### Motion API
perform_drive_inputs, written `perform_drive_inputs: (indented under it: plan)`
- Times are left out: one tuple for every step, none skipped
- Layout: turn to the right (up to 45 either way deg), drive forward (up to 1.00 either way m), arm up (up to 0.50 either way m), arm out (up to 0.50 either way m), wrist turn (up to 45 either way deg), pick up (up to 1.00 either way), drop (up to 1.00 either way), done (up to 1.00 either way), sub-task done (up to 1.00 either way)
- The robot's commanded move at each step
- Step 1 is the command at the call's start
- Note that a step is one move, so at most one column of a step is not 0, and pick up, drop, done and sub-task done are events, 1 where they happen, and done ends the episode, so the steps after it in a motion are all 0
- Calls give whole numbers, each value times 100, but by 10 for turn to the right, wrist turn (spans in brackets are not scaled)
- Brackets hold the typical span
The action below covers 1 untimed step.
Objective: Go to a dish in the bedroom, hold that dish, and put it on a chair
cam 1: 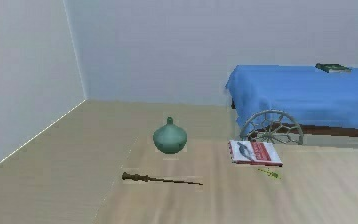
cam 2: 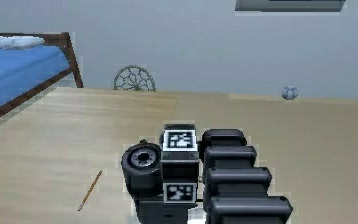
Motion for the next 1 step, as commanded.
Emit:
perform_drive_inputs:
  plan:
    - [0, 0, 0, 0, 0, 0, 0, 100, 0]
